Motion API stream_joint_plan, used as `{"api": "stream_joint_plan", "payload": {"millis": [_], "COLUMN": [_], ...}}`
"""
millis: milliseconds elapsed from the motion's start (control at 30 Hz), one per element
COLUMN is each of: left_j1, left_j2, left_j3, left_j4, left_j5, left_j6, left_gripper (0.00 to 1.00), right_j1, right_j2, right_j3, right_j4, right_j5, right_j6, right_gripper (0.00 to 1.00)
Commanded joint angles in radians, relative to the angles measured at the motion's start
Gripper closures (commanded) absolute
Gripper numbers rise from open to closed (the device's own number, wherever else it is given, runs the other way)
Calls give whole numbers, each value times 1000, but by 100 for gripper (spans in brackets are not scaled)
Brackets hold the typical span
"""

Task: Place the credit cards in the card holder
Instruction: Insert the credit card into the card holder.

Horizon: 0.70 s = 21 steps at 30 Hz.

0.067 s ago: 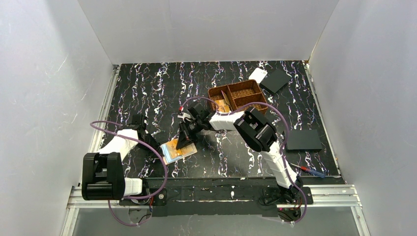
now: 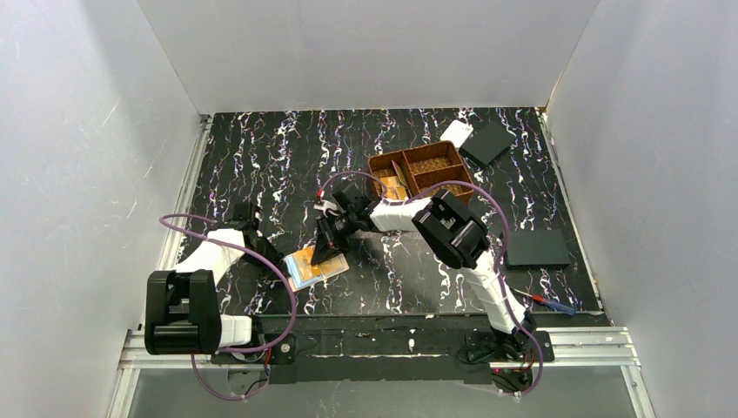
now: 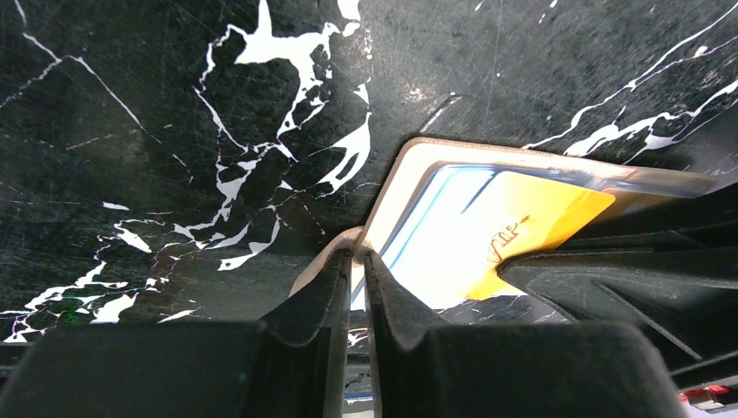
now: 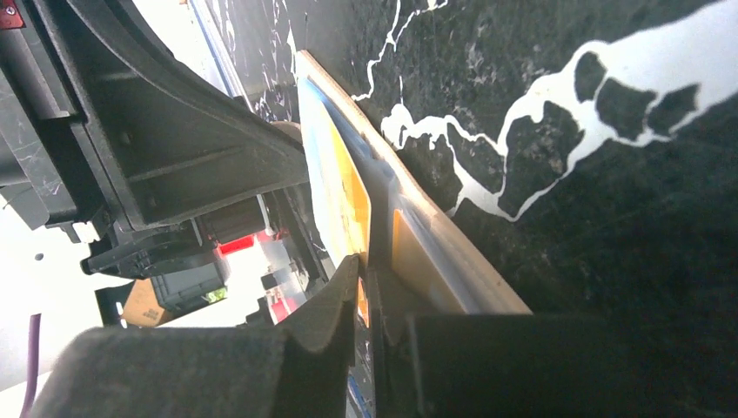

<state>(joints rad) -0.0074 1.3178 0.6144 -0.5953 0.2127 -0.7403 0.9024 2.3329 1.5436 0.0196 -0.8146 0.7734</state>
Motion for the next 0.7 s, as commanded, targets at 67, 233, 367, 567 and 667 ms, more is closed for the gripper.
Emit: {"api": "stream_joint_plan", "payload": {"millis": [67, 233, 367, 567, 667], "left_j1": [-6, -6, -6, -6, -6], "left_j2": [5, 9, 15, 20, 33], "left_j3": [-41, -36, -37, -33, -32], "left_j4": [29, 26, 24, 23, 26], "left_j5": [24, 13, 6, -10, -15], "left_j6": [-8, -1, 6, 12, 15], "left_gripper": [90, 90, 90, 91, 91], "right_j1": [24, 18, 9, -10, -14], "right_j2": [54, 32, 24, 24, 28], "right_j3": [5, -13, -3, 37, 59], "right_j4": [16, -10, -71, -194, -248], "right_j5": [8, 15, 26, 16, 10], "right_j6": [13, -13, -47, -131, -164], "right_gripper": [86, 86, 88, 93, 95]}}
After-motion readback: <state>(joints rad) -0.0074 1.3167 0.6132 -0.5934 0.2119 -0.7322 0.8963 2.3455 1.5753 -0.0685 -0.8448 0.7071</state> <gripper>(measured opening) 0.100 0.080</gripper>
